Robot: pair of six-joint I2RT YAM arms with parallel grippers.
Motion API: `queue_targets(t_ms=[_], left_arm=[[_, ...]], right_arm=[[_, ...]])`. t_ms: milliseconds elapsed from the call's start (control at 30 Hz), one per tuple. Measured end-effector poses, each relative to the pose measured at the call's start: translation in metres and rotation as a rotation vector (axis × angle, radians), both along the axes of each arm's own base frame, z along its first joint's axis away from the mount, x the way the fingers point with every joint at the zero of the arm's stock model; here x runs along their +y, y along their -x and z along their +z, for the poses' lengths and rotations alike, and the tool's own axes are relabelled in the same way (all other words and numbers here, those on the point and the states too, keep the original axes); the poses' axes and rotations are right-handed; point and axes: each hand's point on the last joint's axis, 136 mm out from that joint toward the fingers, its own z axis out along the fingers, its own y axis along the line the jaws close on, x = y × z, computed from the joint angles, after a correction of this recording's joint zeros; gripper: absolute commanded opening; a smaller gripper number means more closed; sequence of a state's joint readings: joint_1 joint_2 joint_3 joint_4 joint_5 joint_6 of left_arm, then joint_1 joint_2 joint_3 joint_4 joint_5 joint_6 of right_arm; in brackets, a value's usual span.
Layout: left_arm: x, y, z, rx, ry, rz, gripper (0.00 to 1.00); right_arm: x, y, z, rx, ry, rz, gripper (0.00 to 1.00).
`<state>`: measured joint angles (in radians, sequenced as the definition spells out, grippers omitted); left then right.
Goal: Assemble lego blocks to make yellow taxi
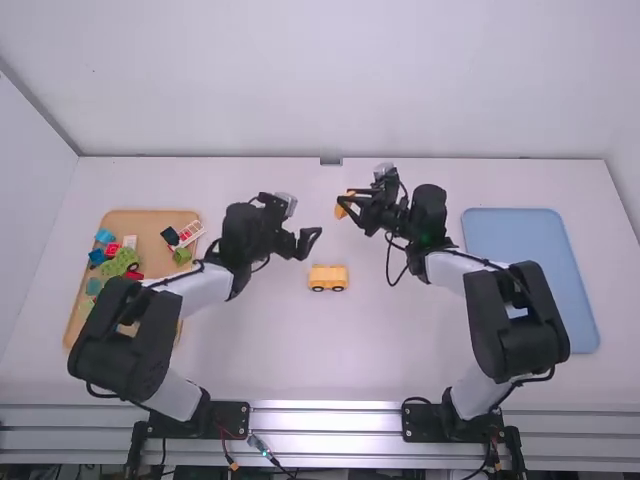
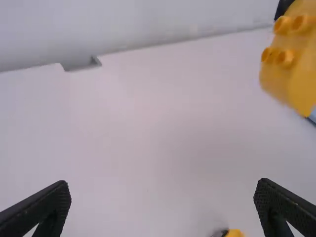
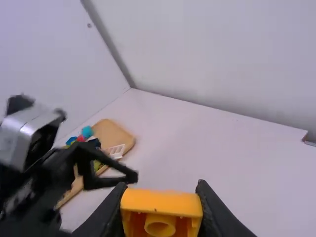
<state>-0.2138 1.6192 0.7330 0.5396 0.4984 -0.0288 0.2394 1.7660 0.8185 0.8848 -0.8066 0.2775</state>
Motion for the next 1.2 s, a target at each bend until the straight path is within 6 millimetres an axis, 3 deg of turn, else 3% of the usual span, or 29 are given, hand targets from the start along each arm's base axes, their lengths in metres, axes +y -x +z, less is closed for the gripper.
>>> queue_targets(t_ms=[200, 233, 400, 533, 767, 1000, 1133, 1200], left_arm=[[0.007, 0.003, 0.054, -0.043, 0.086, -0.280, 0.99], [0.007, 0.009, 0.069, -0.064, 0.115, -0.358, 0.99], [-0.004, 0.040, 0.095, -0.151, 0.196, -0.607, 0.99], [-0.010, 0.058, 0.093, -0.195, 0.256, -0.741, 0.99], [-0.026, 0.070, 0.086, -0.207, 0.305, -0.841, 1.00], [-0.050, 0.076, 0.083, -0.212, 0.270, -0.873, 0.84], [-0.050, 0.071, 0.083, -0.211, 0.258, -0.854, 0.68], [-0.048, 0.068, 0.082, -0.209, 0.256, -0.842, 0.66]], right_arm=[[0.014, 0.019, 0.006, -0.010, 0.022, 0.183, 0.08], [0.018, 0.024, 0.013, -0.043, 0.020, 0.239, 0.07], [0.028, 0.047, 0.035, -0.159, -0.003, 0.420, 0.07], [0.030, 0.062, 0.042, -0.201, -0.024, 0.523, 0.07], [0.033, 0.080, 0.048, -0.240, -0.046, 0.624, 0.07], [0.045, 0.089, 0.048, -0.245, -0.048, 0.656, 0.04], [0.045, 0.087, 0.048, -0.248, -0.044, 0.646, 0.04], [0.044, 0.086, 0.047, -0.248, -0.041, 0.638, 0.04]])
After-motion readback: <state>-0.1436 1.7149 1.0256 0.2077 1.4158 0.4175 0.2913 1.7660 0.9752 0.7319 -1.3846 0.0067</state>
